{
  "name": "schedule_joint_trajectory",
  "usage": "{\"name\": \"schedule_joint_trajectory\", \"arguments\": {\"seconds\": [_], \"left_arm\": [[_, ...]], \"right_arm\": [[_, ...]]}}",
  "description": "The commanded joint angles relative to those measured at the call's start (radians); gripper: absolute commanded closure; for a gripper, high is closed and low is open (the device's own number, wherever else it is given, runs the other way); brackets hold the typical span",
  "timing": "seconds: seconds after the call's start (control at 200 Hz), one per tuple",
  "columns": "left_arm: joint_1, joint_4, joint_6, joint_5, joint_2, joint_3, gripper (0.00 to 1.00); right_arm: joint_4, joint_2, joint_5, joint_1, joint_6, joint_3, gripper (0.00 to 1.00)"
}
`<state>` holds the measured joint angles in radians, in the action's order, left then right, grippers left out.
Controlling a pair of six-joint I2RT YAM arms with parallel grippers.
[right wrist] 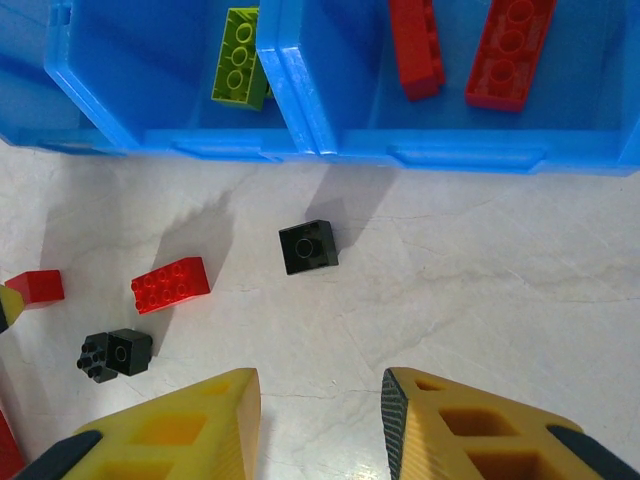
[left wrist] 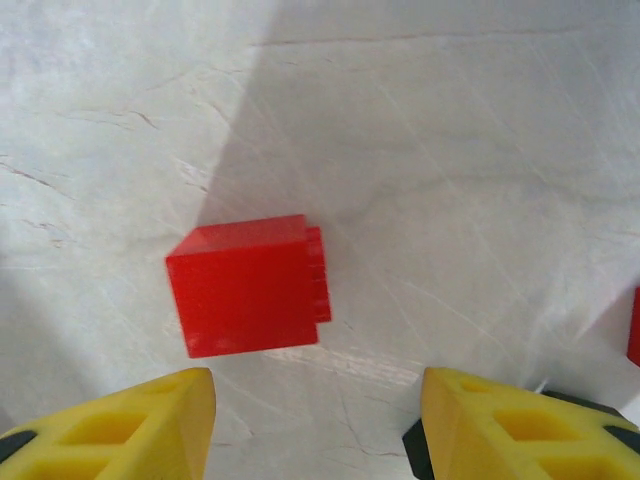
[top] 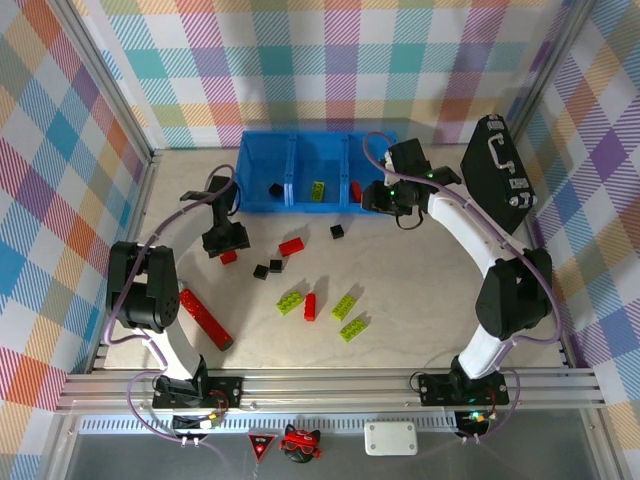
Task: Sort the legos into containers by color
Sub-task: Pick up the lego from the middle-left of the table.
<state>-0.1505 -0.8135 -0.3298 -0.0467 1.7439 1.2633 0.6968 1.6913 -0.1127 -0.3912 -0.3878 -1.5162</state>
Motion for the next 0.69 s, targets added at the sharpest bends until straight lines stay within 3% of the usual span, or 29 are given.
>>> {"name": "schedule_joint_trajectory", "arguments": {"seconds": [0.0,0.215,0.69], "left_arm": [[0.024,-0.032,-0.028,-0.005,-0.020,0.018,0.42],[0.054,-0.010,-0.073,-0.003,0.018,0.016,0.34],[0.091,0.032,-0.073,0.025,0.136,0.049,0.35]], "right_arm": [[-0.002,-0.035,-0.009,0.003,-0.014,0.012,0.61],[-0.006,-0.040,-0.013,0.003,-0.018,0.024,0.61],[0.003,-0.054,-0.009,0.002,-0.024,0.034,0.61]]}}
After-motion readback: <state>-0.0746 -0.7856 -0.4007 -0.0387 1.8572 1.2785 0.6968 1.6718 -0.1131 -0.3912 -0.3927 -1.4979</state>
